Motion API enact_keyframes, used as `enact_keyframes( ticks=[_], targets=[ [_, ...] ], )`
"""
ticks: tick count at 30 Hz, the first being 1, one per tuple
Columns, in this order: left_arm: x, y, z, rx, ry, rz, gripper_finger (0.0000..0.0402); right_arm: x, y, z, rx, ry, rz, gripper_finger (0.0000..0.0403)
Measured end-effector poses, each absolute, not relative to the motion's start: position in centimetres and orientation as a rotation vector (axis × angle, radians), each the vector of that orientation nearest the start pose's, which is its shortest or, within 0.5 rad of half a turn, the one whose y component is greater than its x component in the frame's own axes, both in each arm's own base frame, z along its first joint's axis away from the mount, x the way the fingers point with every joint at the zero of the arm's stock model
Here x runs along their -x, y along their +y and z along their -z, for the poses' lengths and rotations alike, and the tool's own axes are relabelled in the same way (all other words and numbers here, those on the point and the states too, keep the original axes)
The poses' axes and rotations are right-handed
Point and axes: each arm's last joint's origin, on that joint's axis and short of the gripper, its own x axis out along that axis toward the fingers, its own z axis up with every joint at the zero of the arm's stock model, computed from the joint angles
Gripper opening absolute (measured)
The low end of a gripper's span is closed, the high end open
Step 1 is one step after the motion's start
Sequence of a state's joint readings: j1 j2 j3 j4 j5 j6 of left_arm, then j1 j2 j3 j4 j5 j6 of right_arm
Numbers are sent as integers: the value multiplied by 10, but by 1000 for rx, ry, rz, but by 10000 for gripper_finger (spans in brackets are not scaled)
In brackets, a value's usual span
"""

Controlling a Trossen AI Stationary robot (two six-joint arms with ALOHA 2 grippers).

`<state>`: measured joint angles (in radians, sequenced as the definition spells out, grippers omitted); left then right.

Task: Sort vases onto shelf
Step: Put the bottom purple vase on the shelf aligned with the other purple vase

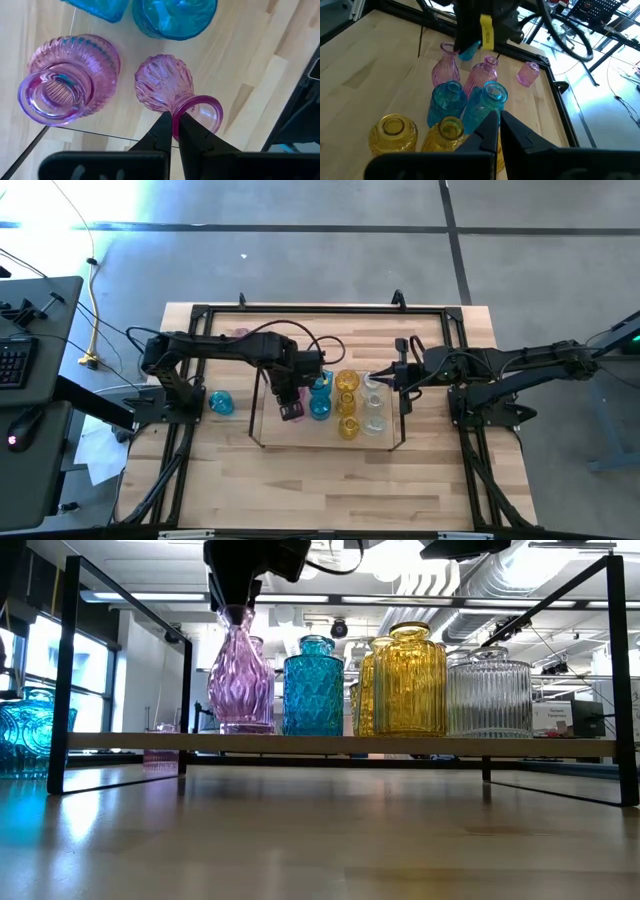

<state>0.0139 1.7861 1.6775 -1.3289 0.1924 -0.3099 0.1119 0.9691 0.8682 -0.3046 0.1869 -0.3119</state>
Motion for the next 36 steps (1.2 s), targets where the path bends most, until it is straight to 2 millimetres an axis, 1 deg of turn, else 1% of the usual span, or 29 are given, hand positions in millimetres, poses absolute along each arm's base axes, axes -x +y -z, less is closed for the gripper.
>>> enact_keyframes(
  ticks=[6,11,26,30,36],
  targets=[
    [-343,3,-292,394,1470,-78,5,-208,18,-317,349,420,14,0],
    [-343,6,-292,393,1467,-81,8,-207,18,-317,347,427,13,0],
    [-341,6,-292,406,1494,-88,74,-207,18,-316,347,429,13,0],
    [-339,5,-292,407,1507,-90,82,-207,18,-316,347,430,13,0],
    [-338,5,-292,393,1518,-76,83,-207,18,-316,347,430,13,0]
  ],
)
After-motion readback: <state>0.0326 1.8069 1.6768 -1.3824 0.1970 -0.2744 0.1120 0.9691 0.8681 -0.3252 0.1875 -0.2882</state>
